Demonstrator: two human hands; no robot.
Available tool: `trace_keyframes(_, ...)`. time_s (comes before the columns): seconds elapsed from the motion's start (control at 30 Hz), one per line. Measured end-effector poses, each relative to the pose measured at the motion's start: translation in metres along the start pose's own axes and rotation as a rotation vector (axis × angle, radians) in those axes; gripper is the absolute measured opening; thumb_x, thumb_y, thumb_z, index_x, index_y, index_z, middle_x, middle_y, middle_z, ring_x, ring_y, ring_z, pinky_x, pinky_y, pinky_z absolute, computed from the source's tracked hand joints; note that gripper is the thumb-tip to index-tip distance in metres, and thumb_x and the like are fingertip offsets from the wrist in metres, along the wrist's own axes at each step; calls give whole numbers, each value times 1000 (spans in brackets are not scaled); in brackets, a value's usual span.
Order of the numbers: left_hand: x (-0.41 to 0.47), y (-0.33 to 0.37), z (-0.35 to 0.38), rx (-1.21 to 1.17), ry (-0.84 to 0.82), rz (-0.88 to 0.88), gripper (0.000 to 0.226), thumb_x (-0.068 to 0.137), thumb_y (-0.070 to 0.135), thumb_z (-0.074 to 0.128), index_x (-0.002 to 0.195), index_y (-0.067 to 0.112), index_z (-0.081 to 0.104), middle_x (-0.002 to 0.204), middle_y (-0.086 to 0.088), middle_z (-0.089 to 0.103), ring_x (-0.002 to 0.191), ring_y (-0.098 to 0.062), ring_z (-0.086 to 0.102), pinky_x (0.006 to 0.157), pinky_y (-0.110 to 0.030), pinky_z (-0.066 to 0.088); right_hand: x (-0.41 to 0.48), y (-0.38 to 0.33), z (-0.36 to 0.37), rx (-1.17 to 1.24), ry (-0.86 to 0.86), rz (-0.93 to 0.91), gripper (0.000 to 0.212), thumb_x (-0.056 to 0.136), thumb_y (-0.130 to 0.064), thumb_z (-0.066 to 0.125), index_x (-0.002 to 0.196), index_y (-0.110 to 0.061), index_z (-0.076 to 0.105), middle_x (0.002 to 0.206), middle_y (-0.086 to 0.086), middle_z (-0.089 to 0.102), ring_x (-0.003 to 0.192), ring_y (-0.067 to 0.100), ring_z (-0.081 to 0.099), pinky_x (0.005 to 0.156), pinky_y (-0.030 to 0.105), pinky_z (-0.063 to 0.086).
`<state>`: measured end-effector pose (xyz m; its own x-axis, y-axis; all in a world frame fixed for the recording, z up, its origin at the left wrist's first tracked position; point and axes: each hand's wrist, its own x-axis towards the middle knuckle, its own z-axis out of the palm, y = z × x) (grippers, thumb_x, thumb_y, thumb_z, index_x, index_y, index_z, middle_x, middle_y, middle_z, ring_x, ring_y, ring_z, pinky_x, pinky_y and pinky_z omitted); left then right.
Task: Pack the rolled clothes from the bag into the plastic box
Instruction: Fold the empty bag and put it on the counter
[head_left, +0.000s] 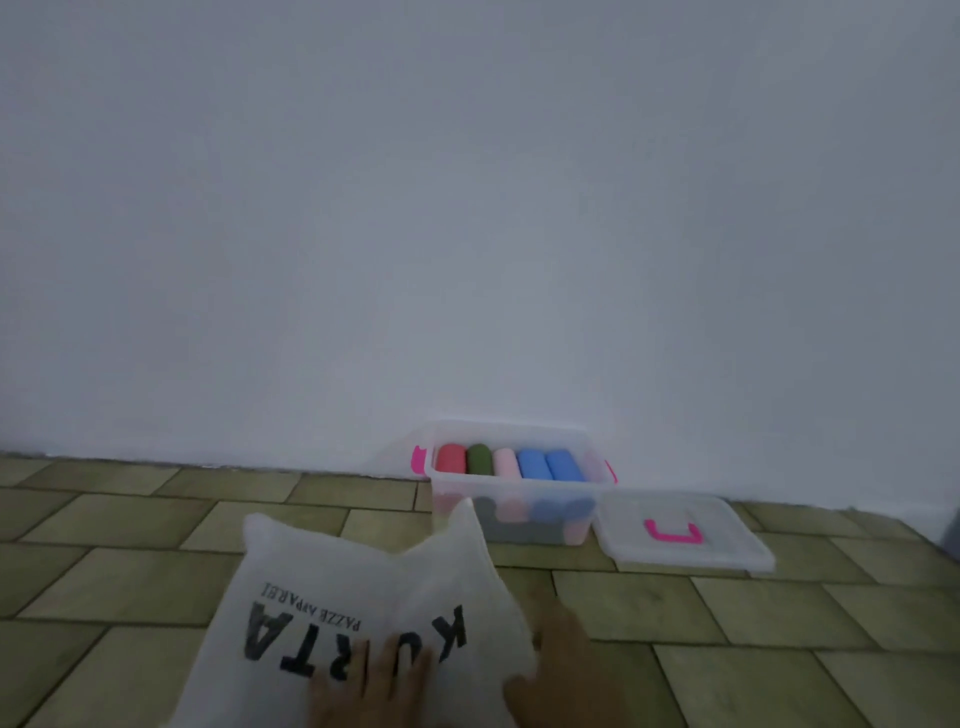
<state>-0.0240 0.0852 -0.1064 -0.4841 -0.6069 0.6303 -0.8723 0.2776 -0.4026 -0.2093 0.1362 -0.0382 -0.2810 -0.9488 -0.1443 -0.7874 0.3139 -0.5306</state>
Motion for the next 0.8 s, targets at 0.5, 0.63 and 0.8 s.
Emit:
trace_keyframes(0.5, -1, 4, -11, -548, -504, -229, 89, 59, 75, 48, 136, 32, 45, 149, -12, 38, 136, -36, 32, 106, -64, -1, 33, 48, 58, -374, 43, -35, 116, 45, -99, 1, 147, -45, 8, 160, -5, 2, 146, 20, 6, 113, 54, 14)
trace_keyframes(0.63, -6, -47, -3, -658, -469, -1048, 107, 63, 74, 59, 147, 22, 19, 154, -16, 17, 142, -33, 14, 106, -64, 17, 39, 49, 58, -353, -11, 38, 113, 50, -97, 10, 148, -42, -1, 159, -8, -9, 146, 17, -5, 115, 52, 6)
trace_keyframes(0.8, 10, -62, 10, -1377, -241, -1493, 106, 78, 33, 74, 151, 22, -1, 145, -15, 41, 127, -35, 43, 107, -49, 31, 39, 48, 59, -351, -3, 37, 113, 52, -97, 10, 148, -40, -2, 159, -9, -12, 146, 16, -9, 115, 51, 2)
